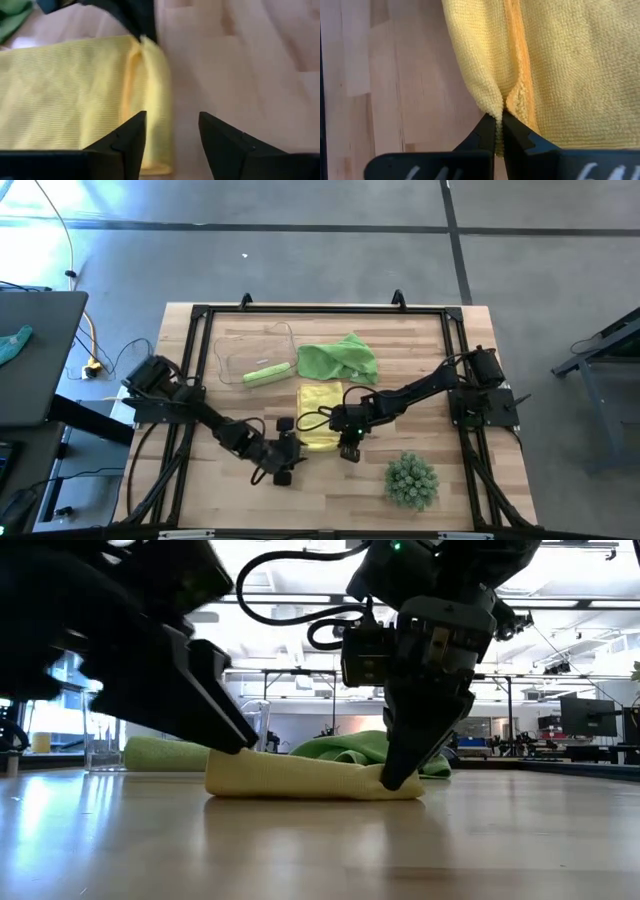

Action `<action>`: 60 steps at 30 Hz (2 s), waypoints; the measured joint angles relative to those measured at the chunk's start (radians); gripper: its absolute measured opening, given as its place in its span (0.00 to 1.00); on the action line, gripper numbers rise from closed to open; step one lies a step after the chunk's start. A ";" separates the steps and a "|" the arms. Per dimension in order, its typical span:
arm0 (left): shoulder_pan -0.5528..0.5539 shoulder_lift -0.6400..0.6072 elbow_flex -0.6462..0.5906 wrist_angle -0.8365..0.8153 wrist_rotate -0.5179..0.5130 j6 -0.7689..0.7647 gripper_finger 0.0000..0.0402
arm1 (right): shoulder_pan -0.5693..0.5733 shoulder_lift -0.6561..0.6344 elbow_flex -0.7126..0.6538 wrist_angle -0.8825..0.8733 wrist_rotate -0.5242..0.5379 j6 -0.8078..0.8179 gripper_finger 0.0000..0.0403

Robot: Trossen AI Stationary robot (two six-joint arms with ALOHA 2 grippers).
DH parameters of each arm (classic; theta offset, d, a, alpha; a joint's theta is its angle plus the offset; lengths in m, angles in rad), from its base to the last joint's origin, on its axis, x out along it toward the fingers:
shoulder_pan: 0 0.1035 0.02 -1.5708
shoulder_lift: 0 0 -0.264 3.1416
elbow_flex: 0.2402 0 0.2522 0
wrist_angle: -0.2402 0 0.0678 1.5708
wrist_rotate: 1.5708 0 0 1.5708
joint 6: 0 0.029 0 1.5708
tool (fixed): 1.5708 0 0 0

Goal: Roll microfiber towels into tight, uniform cylinder then place into a basket
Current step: Roll the yellow towel

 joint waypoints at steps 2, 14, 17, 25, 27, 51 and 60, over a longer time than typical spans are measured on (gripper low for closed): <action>0.012 0.000 0.000 -0.001 0.001 0.015 0.45 | 0.000 0.000 0.000 0.001 0.000 0.000 0.00; 0.065 0.078 0.001 0.023 0.075 -0.088 0.38 | 0.000 -0.001 0.001 0.013 0.021 0.023 0.00; 0.077 0.081 0.001 0.031 0.074 -0.133 0.27 | 0.000 -0.001 0.001 0.011 0.042 0.023 0.02; 0.132 0.077 -0.014 0.064 0.234 -0.250 0.03 | 0.000 -0.051 0.002 -0.077 -0.047 -0.050 0.21; 0.147 0.077 -0.039 0.109 0.243 -0.281 0.03 | 0.010 -0.080 0.002 -0.094 -0.052 -0.084 0.24; 0.244 0.069 -0.169 0.333 0.385 -0.530 0.00 | 0.261 -0.035 0.003 -0.010 0.667 -0.677 0.28; 0.244 0.069 -0.169 0.335 0.386 -0.534 0.00 | 0.225 -0.001 0.003 -0.002 0.655 -0.607 0.47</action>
